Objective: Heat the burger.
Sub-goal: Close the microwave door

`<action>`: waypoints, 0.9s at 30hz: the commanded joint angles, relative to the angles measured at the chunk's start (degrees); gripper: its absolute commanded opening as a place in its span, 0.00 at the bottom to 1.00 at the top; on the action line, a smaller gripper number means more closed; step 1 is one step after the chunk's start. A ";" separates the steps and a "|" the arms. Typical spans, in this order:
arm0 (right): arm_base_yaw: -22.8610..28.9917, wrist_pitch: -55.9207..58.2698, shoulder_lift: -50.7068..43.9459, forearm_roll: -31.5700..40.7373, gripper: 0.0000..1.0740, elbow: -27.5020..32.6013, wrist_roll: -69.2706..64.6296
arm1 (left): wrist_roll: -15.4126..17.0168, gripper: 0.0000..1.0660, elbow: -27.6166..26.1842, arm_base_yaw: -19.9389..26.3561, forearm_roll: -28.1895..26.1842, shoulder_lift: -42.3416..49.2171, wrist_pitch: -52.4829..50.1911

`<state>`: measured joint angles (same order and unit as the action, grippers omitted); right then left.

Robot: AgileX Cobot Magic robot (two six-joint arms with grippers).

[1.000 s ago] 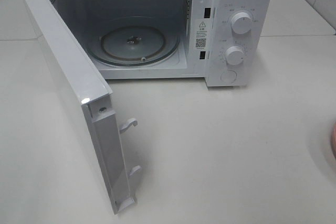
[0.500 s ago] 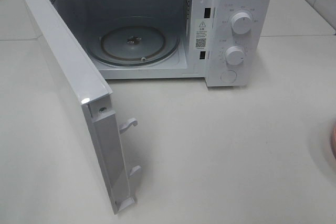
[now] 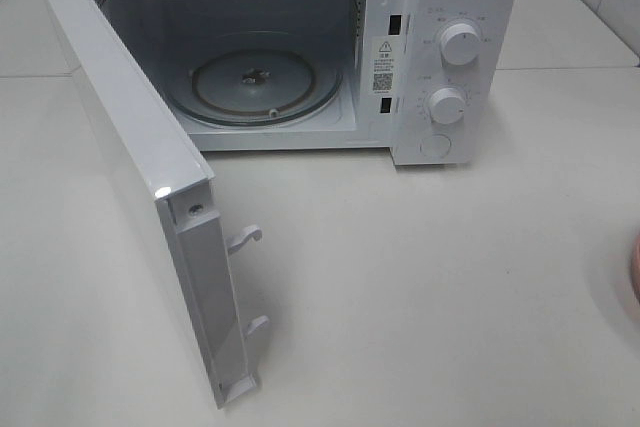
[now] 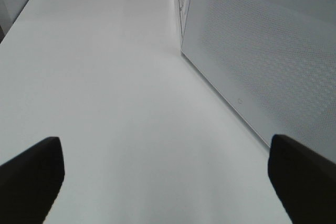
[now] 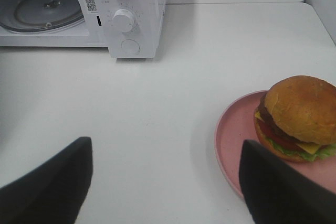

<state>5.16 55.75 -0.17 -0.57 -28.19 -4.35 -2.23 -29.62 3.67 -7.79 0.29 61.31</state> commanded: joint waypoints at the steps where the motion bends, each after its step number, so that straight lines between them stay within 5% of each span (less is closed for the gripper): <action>1: -0.40 -0.92 -1.72 -0.06 0.71 0.06 0.11 | 0.06 0.92 0.17 0.11 0.06 0.69 -0.06; 27: -0.40 -0.92 -1.72 -0.06 0.71 0.06 0.11 | 0.11 0.92 0.17 0.11 -1.38 0.69 -0.17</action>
<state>5.16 55.75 -0.17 -0.57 -28.19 -4.35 -2.23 -29.62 3.67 -8.42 0.29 61.31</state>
